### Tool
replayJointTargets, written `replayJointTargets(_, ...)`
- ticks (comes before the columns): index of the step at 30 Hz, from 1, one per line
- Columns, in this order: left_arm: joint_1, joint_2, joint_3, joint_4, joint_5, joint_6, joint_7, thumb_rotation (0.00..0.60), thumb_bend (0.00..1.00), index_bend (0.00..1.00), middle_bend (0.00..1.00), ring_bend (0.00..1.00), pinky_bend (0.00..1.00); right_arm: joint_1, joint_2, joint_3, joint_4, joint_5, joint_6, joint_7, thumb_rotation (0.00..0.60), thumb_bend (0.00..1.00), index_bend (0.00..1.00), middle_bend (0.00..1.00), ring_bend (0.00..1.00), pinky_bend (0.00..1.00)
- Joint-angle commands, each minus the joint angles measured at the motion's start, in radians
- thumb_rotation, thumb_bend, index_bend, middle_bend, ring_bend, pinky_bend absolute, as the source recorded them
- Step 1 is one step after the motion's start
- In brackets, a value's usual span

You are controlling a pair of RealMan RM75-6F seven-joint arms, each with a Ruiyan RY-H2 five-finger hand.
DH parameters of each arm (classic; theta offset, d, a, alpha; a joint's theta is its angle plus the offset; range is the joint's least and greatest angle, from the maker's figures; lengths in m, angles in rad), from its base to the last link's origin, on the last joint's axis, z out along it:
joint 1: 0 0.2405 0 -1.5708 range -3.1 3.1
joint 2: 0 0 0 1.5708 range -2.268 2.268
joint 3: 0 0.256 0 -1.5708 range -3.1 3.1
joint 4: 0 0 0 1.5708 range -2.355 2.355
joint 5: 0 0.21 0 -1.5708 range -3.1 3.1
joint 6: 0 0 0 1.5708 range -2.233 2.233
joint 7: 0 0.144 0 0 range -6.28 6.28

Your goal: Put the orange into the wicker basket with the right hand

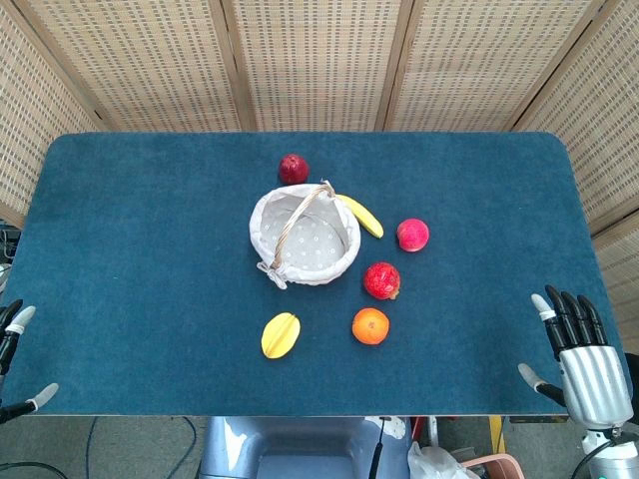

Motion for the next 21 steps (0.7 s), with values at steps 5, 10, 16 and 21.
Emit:
replayJointTargets(5,-0.002,-0.001,-0.003,-0.001,-0.005,-0.005,0.001,0.6,0.0,0.0,0.0,0.0,0.0,0.006,-0.002,-0.006,0.002,-0.014,-0.012,0.002,0.6,0.0,0.0,0.0,0.0,0.0)
replayJointTargets(10,-0.005,-0.003,-0.009,-0.002,-0.018,-0.011,0.005,0.6,0.0,0.0,0.0,0.0,0.0,0.079,-0.016,-0.004,0.047,-0.047,-0.099,0.095,0.6,0.0,0.0,0.0,0.0,0.0)
replayJointTargets(16,-0.027,-0.009,-0.03,-0.017,-0.062,-0.051,0.035,0.6,0.0,0.0,0.0,0.0,0.0,0.275,-0.069,0.005,0.149,-0.124,-0.325,0.208,0.6,0.0,0.01,0.0,0.0,0.0)
replayJointTargets(21,-0.05,-0.021,-0.05,-0.027,-0.114,-0.095,0.071,0.6,0.0,0.0,0.0,0.0,0.0,0.403,-0.135,0.011,0.202,-0.129,-0.484,0.235,0.6,0.0,0.06,0.0,0.0,0.0)
